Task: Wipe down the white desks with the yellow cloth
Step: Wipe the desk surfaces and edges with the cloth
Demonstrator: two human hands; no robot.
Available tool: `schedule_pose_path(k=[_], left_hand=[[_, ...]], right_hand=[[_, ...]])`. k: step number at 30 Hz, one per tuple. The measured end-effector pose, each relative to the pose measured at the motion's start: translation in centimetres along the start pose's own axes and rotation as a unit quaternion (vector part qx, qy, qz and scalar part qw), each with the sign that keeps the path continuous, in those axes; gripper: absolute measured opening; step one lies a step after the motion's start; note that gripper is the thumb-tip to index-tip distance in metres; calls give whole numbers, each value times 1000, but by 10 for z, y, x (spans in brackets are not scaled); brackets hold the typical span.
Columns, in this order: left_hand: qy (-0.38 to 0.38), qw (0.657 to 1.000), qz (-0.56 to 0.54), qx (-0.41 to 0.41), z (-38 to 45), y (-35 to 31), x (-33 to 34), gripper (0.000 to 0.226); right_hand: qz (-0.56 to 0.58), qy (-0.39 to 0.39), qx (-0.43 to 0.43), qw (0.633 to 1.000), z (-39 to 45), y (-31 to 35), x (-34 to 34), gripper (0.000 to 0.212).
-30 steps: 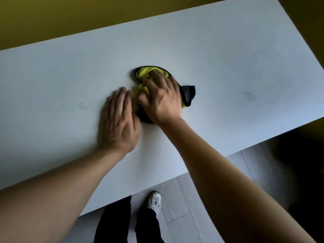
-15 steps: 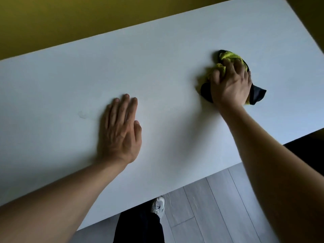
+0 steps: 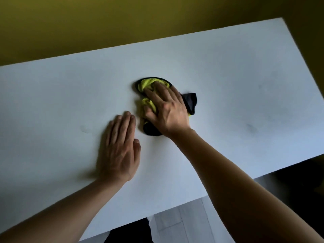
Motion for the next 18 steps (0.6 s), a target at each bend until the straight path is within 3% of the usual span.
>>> schedule_pose_path(k=[6, 9, 14, 18], left_hand=[[9, 999, -32, -13, 3, 1, -1, 61], [0, 997, -58, -52, 17, 10, -5, 57], [-5, 995, -55, -86, 82, 27, -5, 62], [-8, 991, -20, -134, 113, 41, 2, 65]], right_hand=[[-22, -38, 202, 978, 44, -117, -37, 56], [-42, -58, 263, 962, 56, -161, -54, 57], [-53, -76, 302, 949, 62, -174, -57, 54], [-71, -92, 317, 941, 67, -146, -43, 59]])
Point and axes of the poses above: each hand's wrist, its own z-axis towards the middle knuckle, its own x-axis out of the palm, y = z × x, the point moved 10 cm from there along z, towards the middle knuckle, and after that the axes turned 2 degrees about x, right-handed, at the moved point
